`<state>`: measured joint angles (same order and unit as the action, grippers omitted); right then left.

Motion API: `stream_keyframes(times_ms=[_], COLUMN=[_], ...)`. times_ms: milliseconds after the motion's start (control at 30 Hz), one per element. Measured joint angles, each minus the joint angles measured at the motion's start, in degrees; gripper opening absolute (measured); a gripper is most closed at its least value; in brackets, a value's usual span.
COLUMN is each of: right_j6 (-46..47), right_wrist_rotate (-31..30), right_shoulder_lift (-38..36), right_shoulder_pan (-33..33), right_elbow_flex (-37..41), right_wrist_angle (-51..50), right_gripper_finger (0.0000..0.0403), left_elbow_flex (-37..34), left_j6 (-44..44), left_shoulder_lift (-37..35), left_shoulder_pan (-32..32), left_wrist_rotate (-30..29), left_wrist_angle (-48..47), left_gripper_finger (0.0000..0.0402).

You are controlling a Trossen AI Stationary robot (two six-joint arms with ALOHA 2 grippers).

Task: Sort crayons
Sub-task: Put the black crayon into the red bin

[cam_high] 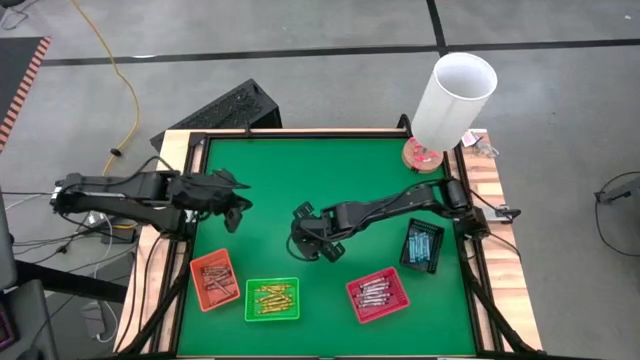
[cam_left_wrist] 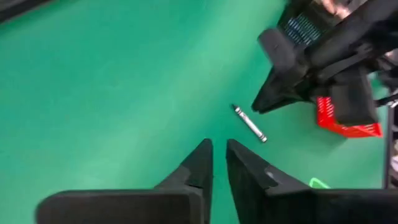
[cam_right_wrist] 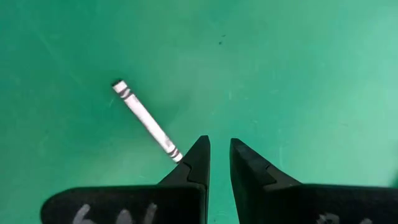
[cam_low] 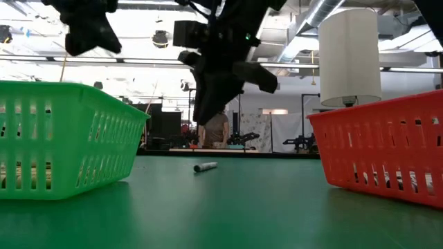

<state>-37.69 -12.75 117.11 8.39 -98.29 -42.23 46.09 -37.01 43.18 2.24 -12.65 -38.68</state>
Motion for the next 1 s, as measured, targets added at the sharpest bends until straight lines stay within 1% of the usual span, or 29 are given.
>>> stream_keyframes(times_ms=[100,233,367,467,600,700,867,1000], right_j6=[-2.46,-2.87,-3.23,-3.35,-4.32,-6.59,-13.16,-15.18], right_wrist_rotate=[2.8,6.8,8.63,10.46,11.58,11.58,11.36,11.35], right_shoulder_lift=[0.31,0.31,0.33,0.33,0.33,0.33,0.33,0.4], right_shoulder_pan=[-0.43,-0.78,-0.81,-0.45,-0.09,-0.05,0.4,0.67], right_elbow_flex=[-0.1,-0.1,-0.1,-0.1,1.48,3.63,7.48,9.36], right_wrist_angle=[-1.52,-5.27,-6.37,-5.75,-5.27,-5.66,-5.16,-5.19], right_gripper_finger=[0.0057,0.0065,0.0085,0.0105,0.0129,0.0137,0.0135,0.0131], left_elbow_flex=[-0.02,-0.07,-0.07,-0.09,-0.11,-0.11,-0.11,-0.11], left_j6=[0.56,1.3,1.96,2.05,2.0,1.98,1.75,0.69], left_shoulder_lift=[-2.64,-4.12,-3.95,-3.38,-3.09,-3.09,-3.08,-3.06], left_shoulder_pan=[0.83,1.56,1.64,1.64,1.64,1.64,1.64,1.64], left_wrist_rotate=[-1.62,-3.06,-4.04,-5.51,-7.59,-7.75,-7.71,-7.73], left_wrist_angle=[-0.53,-1.01,-1.16,-1.9,-2.59,-2.74,-3.64,-5.27], left_gripper_finger=[0.0063,0.0115,0.0161,0.0183,0.0194,0.0195,0.0195,0.0195])
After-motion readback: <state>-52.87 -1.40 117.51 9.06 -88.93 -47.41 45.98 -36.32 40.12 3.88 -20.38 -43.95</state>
